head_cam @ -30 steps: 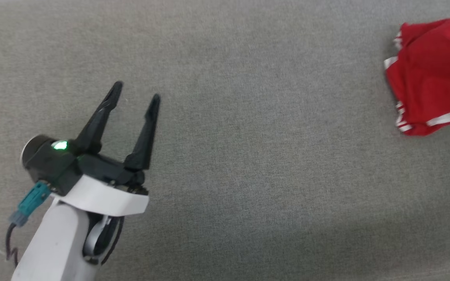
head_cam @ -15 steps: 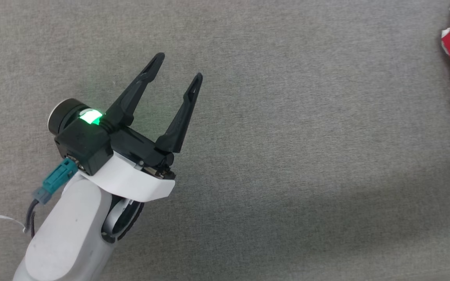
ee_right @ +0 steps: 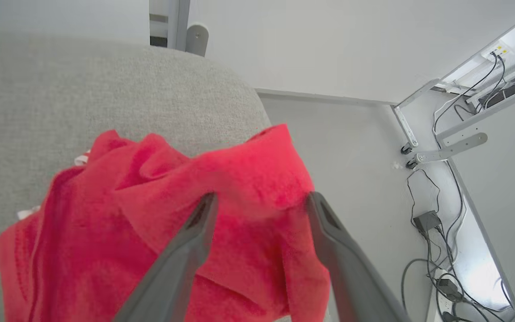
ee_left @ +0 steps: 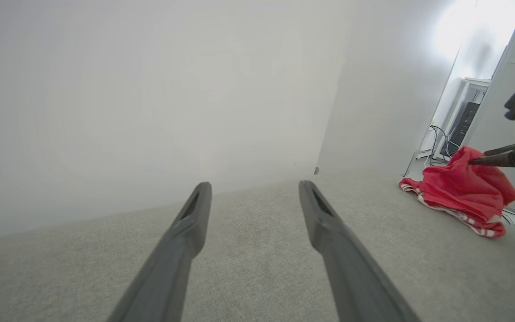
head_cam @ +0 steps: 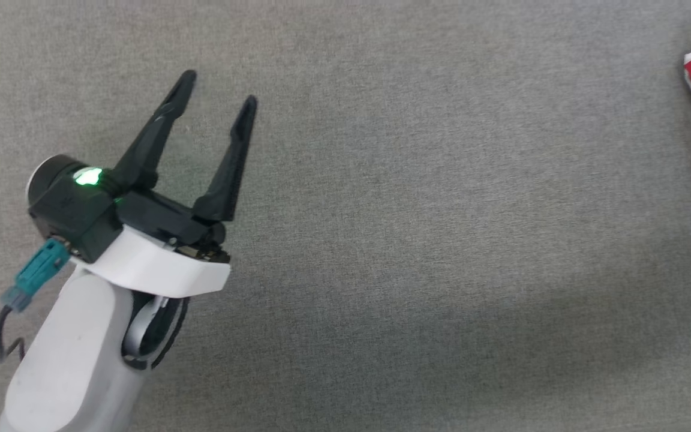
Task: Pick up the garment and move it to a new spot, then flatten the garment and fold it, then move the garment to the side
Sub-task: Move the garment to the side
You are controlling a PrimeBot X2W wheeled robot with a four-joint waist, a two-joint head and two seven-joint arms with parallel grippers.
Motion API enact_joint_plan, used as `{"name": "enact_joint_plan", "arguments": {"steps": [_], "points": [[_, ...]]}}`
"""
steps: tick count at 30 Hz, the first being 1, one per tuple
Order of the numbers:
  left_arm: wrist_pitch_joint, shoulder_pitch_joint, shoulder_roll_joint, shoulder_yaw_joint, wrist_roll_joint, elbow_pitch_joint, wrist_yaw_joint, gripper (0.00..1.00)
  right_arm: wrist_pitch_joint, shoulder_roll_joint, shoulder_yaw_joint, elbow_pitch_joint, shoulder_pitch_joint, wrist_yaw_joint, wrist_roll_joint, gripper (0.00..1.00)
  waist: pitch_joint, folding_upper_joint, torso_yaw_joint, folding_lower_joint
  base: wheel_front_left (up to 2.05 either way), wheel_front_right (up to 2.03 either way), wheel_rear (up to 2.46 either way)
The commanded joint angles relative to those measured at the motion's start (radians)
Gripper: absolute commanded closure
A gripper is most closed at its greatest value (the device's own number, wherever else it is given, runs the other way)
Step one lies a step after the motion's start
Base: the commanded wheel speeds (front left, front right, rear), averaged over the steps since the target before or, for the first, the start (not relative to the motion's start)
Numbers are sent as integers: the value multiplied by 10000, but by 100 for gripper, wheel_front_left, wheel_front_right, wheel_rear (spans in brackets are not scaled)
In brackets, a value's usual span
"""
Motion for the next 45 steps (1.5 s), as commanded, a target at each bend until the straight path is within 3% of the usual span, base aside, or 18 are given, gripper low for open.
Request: {"name": "enact_joint_plan", "arguments": {"steps": [1, 8, 18, 32, 45], "points": [[-47, 104, 8, 68, 54, -17, -13, 0, -101, 103, -30, -30, -129, -9, 91, 0, -91, 0, -34, 0, 0, 0, 0], [-47, 833, -140, 932, 173, -52, -13, 0, -901, 724, -66, -242, 234, -9, 750, 0, -682, 0, -126, 0, 0, 0, 0], [-47, 1841, -626, 2201, 289, 62, -15, 0, -2161, 1800, 702, -1391, 1407, -9, 2104, 0, -1899, 0, -68, 0, 0, 0, 0], [-47, 3960, -1473, 4310, 1292, -230, -13, 0, -3935, 2296, 2228, -3560, 4290, -9, 3475, 0, -3630, 0, 276, 0, 0, 0, 0], [-47, 5935, -1812, 4938, 1369, -317, -13, 0, -4954, 2614, 2162, -4499, 6869, -9, 3749, 0, -4915, 0, 937, 0, 0, 0, 0]]}}
